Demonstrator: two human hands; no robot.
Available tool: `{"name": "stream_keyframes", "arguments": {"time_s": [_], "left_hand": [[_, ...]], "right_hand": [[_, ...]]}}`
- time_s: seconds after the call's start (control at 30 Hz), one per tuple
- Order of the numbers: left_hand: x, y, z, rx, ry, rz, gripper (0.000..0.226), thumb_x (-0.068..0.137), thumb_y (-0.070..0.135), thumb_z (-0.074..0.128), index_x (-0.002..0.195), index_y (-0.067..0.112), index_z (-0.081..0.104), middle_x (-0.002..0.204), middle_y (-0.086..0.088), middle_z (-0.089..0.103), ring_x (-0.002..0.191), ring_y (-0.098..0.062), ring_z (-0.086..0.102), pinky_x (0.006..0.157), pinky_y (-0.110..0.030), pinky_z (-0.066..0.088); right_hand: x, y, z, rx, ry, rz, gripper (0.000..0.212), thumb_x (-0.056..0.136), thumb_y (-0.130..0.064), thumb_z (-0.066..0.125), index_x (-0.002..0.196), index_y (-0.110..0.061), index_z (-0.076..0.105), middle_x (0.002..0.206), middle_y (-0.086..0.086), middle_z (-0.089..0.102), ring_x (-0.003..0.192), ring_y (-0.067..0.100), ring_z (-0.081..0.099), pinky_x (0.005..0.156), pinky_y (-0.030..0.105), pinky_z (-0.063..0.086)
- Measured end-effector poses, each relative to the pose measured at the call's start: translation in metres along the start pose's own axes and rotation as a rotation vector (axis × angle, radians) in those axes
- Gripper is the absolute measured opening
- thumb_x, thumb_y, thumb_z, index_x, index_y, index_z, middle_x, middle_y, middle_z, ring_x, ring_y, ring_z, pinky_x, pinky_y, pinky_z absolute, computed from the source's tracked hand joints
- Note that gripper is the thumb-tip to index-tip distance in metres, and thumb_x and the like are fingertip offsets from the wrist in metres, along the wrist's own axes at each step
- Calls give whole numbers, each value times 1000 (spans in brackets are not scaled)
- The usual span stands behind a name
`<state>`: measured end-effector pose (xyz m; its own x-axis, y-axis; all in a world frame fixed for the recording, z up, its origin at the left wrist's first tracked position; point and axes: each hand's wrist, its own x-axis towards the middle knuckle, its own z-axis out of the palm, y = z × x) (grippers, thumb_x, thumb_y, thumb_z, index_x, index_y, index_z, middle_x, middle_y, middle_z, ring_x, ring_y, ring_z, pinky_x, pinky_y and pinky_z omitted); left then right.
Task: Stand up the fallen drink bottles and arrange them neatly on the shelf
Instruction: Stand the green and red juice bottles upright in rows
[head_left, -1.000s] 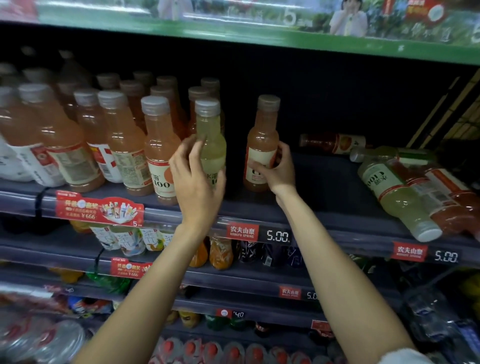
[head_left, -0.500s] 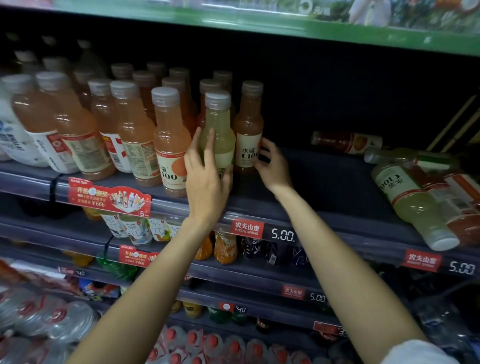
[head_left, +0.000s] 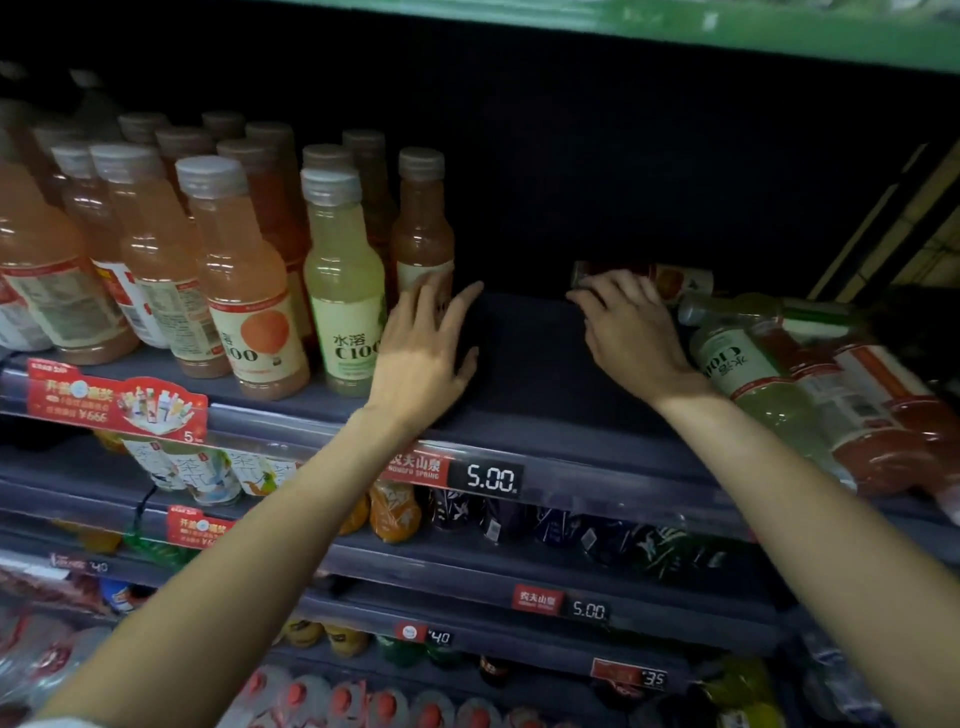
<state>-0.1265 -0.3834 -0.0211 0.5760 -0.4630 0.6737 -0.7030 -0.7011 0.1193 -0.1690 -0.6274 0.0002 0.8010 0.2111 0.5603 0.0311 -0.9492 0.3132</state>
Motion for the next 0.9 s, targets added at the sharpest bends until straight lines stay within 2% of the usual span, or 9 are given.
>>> {"name": "stream_keyframes", "arguments": {"time_s": [0.1,0.2,0.3,0.43,0.57,0.63,0.7,0.8,0.9], "left_hand": [[5,-8,11,46,1,14,68,80,18,67,142,7,43,151,-22,33,134,-39,34,105,-50,38],[5,-10,15,51,27,38,65,80,17,64,141,7,44,152,-22,32,136,-35,28,106,-50,36],[4,-11,17,33,39,35,62,79,18,57,140,8,46,152,-20,33,137,-34,27,106,-48,36],[5,-12,19,23,61,32,61,79,20,50,139,8,47,151,-20,34,136,-35,30,105,-48,36],[4,-9,18,24,69,36,61,79,20,49,138,7,48,150,-21,36,136,-36,31,106,-47,35],[3,-9,17,27,73,42,60,79,20,48,137,7,48,149,-22,37,136,-37,31,106,-47,35],[4,-10,16,30,79,45,60,78,19,49,137,7,48,148,-22,37,136,-37,31,106,-48,35],[3,-9,16,20,76,48,62,77,19,53,138,7,48,148,-21,38,136,-37,32,107,-48,34],[2,-9,14,-2,72,52,61,78,21,56,137,7,48,145,-20,41,135,-36,34,105,-47,35]], "right_hand": [[19,11,21,-186,-199,-21,55,81,-4,64,134,-6,48,126,22,54,114,39,51,96,44,40],[34,16,40,-250,-432,1,52,98,-12,39,148,-10,24,149,28,24,138,43,22,114,51,13],[39,25,49,-232,-500,105,61,95,-16,46,150,-15,19,149,27,21,137,44,20,114,55,7],[33,21,31,-349,-296,27,63,67,-9,75,126,-7,54,113,23,57,103,41,54,90,50,43],[25,18,26,-463,-364,39,49,86,-11,48,134,-10,47,129,20,54,122,38,47,111,54,27],[19,14,24,-562,-369,4,34,79,-11,56,111,-16,63,91,8,70,89,27,65,102,48,42],[14,15,25,-496,-270,-58,25,75,-10,52,89,-22,68,67,-3,65,62,18,62,90,40,51],[2,0,6,-448,-203,-95,43,80,-9,29,94,-17,69,72,0,65,66,21,62,90,43,48],[-12,-16,1,-251,66,-164,32,81,-7,47,111,-10,59,93,9,65,84,28,63,100,50,39]]}}
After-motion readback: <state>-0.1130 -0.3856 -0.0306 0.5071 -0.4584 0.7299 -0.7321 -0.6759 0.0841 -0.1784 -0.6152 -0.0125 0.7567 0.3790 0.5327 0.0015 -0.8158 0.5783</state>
